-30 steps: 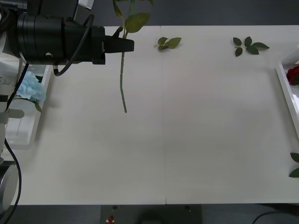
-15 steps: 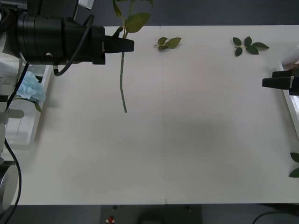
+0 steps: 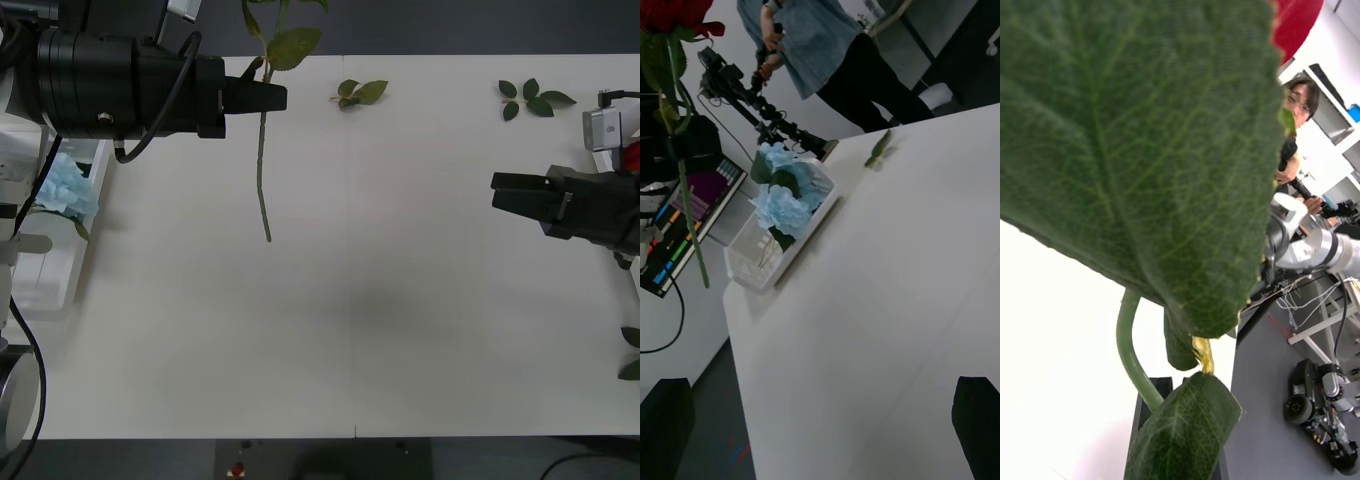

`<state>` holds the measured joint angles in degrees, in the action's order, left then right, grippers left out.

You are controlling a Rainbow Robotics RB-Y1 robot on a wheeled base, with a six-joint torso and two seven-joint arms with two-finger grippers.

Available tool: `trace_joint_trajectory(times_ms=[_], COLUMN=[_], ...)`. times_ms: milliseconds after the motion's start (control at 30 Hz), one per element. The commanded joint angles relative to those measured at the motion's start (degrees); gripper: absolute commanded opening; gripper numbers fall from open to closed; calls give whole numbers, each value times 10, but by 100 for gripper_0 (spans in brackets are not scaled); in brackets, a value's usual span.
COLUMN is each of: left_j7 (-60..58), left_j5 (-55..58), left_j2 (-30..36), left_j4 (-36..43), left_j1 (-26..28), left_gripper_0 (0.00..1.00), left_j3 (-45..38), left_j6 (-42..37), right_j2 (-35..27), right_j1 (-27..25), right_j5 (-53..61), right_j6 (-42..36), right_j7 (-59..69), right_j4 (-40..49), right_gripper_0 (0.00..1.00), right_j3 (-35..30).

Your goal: Put the red flowers into the right box and the blue flowers into the left box

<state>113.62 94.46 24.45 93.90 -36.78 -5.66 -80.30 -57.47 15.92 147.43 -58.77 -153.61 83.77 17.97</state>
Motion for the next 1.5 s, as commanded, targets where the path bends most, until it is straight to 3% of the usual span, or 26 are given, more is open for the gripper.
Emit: trace_joint_trajectory(times_ms=[33,733,1500], left_j7=[12,12,12], left_j5=[6,6,6], left_j2=[3,3,3], left_j4=[8,8,8], left_j1=[-14,-14,-14], left_gripper_0=[0,0,0], left_j3=[3,3,3], left_j6=[-2,-2,-2], right_j2=[53,320,416], right_j1=[-12,-6,46], right_j5=[16,-125,-149], right_j6=[2,26,188], right_j7=[-14,-14,-14], right_j4=[41,74,74], right_gripper_0=[100,100,100], right_j3=[-8,-6,102])
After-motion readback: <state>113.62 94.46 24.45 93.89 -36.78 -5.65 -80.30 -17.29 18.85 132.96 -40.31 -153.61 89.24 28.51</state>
